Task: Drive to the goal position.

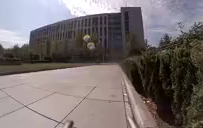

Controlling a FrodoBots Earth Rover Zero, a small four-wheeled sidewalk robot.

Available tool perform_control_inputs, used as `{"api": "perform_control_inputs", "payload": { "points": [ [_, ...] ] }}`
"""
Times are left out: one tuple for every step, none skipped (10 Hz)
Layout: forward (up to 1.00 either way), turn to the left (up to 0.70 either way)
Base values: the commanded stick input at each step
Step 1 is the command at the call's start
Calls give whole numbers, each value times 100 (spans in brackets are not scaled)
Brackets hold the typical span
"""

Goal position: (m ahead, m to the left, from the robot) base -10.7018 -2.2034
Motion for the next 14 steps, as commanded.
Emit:
{"api": "perform_control_inputs", "payload": {
  "points": [
    [48,0],
    [70,8],
    [70,20],
    [70,31],
    [70,35],
    [70,35],
    [70,35],
    [70,35],
    [70,35],
    [70,35],
    [70,35],
    [70,35],
    [70,35],
    [70,35]
  ]
}}
